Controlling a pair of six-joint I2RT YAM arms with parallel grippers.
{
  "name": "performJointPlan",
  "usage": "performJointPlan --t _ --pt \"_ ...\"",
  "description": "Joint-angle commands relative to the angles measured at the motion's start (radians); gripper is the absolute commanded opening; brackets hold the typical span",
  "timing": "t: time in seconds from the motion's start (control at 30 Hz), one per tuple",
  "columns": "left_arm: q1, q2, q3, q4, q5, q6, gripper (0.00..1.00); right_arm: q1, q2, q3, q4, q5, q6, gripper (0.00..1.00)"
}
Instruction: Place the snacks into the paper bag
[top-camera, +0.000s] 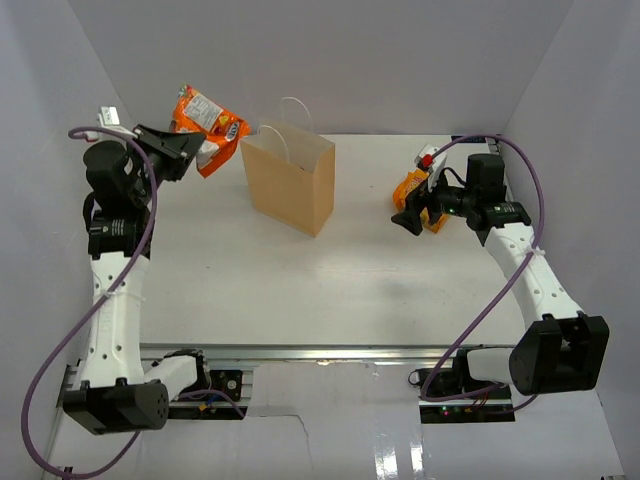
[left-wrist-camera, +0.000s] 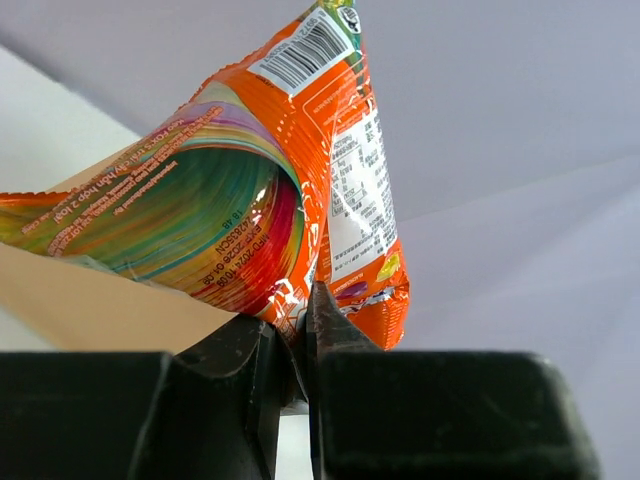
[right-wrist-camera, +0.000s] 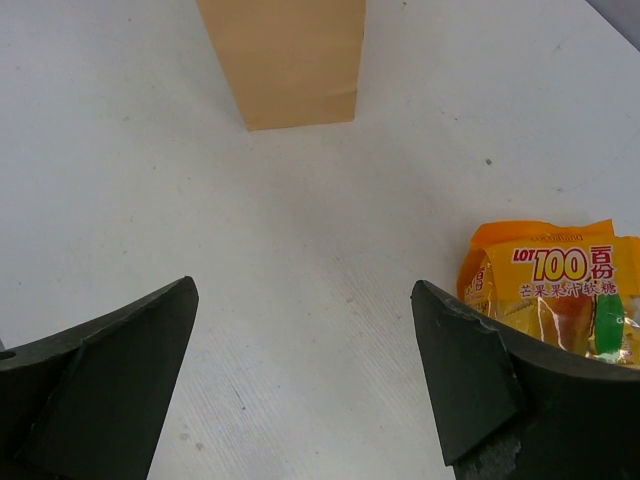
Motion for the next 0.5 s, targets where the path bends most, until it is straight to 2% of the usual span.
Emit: performJointPlan --t 0.0,0.17,0.27,0.47 --pt "-0.046 0.128 0.168 0.065 0.047 -0.038 0.13 -0.006 -0.026 -0.009 0.022 -0.02 0.011 0.93" --pt "-0.176 0.352 0.377 0.035 0.014 -0.032 0.13 -0.01 -0.037 -0.02 0.023 -0.018 0.011 0.93" --pt "-0.23 0.435 0.5 0.016 -0.001 -0.026 0.13 -0.015 -0.045 -0.03 0.023 -0.017 0.009 0.93" --pt "-0.268 0.576 0.643 0.067 -0.015 -0.012 0.13 -0.027 -0.059 -0.058 0.023 -0.023 0.011 0.93"
